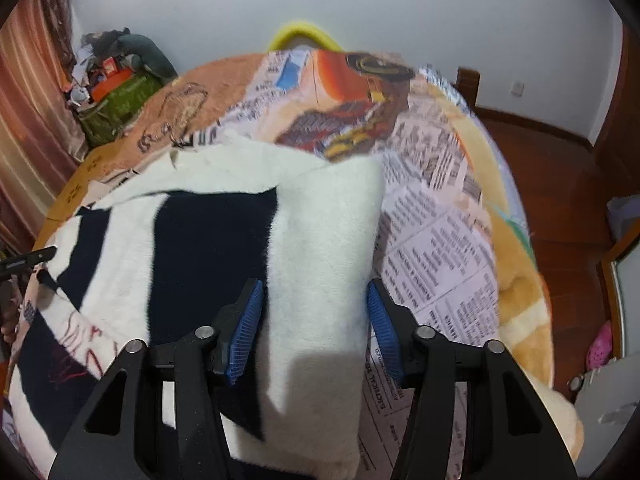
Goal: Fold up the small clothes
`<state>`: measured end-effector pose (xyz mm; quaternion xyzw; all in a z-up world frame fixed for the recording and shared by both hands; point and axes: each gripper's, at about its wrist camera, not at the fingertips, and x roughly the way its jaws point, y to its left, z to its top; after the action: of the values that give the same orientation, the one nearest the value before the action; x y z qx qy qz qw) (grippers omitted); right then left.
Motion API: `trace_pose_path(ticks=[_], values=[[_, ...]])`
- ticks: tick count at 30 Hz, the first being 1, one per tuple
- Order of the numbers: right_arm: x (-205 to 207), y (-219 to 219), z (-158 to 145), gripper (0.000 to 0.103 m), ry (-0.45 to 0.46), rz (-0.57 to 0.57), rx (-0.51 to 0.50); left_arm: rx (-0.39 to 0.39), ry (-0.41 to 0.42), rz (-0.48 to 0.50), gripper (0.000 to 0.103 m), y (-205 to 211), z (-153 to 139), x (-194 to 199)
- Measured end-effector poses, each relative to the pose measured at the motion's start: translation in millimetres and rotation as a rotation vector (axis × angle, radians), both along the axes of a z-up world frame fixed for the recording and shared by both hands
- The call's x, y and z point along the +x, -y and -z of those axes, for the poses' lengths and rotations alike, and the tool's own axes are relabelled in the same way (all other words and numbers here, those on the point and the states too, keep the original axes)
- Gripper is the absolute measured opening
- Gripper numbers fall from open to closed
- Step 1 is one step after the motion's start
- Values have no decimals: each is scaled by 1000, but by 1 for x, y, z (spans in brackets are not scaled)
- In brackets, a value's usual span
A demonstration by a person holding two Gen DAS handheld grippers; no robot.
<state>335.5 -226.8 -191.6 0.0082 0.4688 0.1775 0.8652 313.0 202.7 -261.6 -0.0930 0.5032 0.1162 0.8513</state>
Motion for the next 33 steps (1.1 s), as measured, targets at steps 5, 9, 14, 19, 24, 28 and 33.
trace_pose_path(ticks=[5,9,14,19,24,28,33], values=[[-3,9,-8,20,25,23,21,-5,36,36,81,4,-11,-6],[-5,9,-10,18,33,24,8,-84,63,49,81,3,-14,-11],[-2,9,-1,19,41,37,-26,-39,-18,22,82,9,3,-6],[-6,13,-9,19,30,39,0,34,-14,36,82,19,-8,-14],[-33,16,-31,23,47,4,-11,125,4,85,82,36,-33,-32],[-62,24,-57,25,87,-10,11,137,47,121,82,47,-54,-56],[-100,31,-83,39,137,-20,41,118,84,149,87,61,-74,-92]])
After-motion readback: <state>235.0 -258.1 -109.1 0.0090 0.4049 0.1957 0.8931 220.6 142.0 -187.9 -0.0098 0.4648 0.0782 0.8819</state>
